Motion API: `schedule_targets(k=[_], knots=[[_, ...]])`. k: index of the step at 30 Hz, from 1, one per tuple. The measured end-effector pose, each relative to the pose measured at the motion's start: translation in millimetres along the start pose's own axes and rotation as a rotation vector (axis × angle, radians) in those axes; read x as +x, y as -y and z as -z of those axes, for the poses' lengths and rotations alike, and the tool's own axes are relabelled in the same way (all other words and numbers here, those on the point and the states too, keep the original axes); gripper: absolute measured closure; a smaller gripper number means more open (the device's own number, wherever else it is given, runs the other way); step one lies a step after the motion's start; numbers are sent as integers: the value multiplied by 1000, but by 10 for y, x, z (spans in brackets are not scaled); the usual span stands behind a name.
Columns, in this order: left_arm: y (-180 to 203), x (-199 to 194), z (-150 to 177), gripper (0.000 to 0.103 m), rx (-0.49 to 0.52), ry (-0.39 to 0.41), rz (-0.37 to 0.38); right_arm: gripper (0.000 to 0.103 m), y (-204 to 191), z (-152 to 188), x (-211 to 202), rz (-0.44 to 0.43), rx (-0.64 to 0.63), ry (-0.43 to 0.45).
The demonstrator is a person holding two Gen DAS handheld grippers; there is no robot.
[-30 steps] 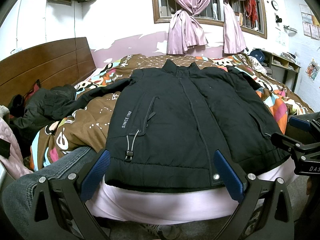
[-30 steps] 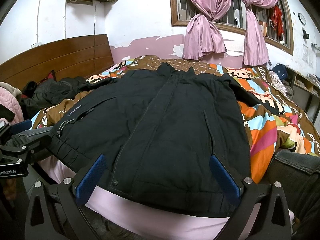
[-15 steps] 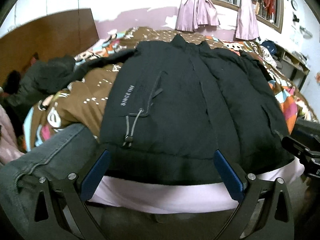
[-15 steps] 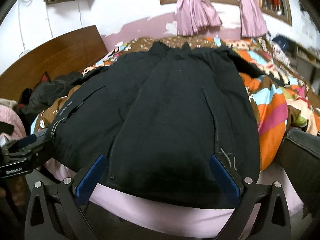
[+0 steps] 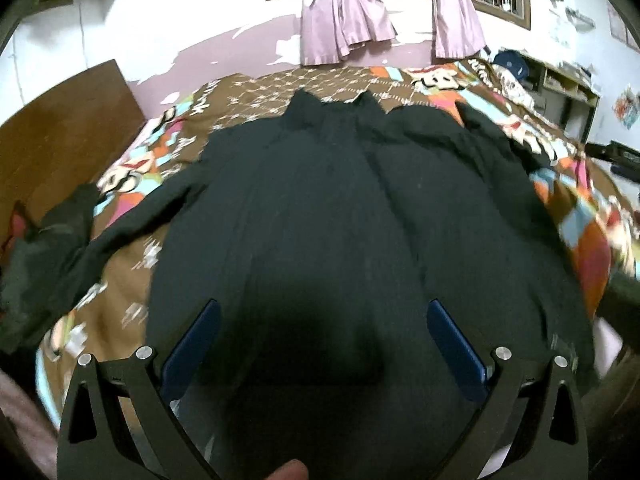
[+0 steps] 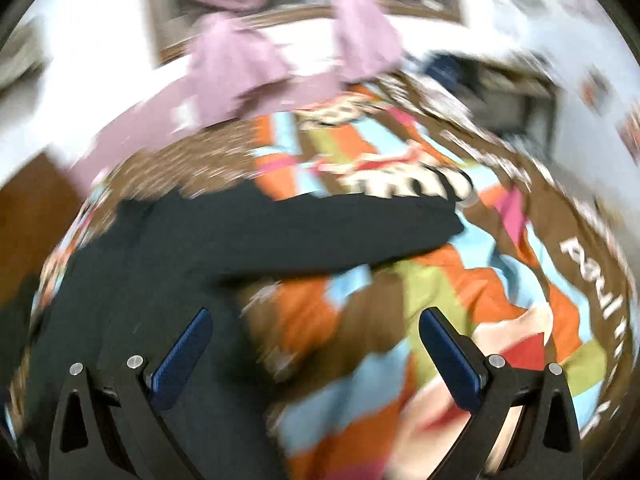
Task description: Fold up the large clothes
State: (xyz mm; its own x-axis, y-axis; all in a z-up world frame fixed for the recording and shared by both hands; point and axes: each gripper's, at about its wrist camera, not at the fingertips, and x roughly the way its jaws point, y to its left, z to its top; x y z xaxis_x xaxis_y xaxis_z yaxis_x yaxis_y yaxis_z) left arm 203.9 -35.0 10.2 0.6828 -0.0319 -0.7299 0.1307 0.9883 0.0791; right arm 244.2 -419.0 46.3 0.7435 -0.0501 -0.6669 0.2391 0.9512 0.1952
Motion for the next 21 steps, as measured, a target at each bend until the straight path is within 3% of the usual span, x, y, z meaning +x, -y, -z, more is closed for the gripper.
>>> schedule_targets(k=[5,8,14,18,20,21], knots=[[258,629,-526,2,-23,35,41,0,677,-359,626,84,163,-38],[443,1079,-839,2,-35,0,97,0,970,-487,1025,28,243,-121],[760,1802,-1301,2,-64,-30,124,0,1315,-540,1554,-25,385,-230],[859,2094,-1451,2,-97,-8,123,0,1429,-565,1875,-59,463,-244],[859,2269,-1452,2,-128,-18,144,3,1486,-560,2016,-58,490,-255],[890,2329,-1452,2,-133,-31,149,13,1506,-559,2099,-59,497,-266]])
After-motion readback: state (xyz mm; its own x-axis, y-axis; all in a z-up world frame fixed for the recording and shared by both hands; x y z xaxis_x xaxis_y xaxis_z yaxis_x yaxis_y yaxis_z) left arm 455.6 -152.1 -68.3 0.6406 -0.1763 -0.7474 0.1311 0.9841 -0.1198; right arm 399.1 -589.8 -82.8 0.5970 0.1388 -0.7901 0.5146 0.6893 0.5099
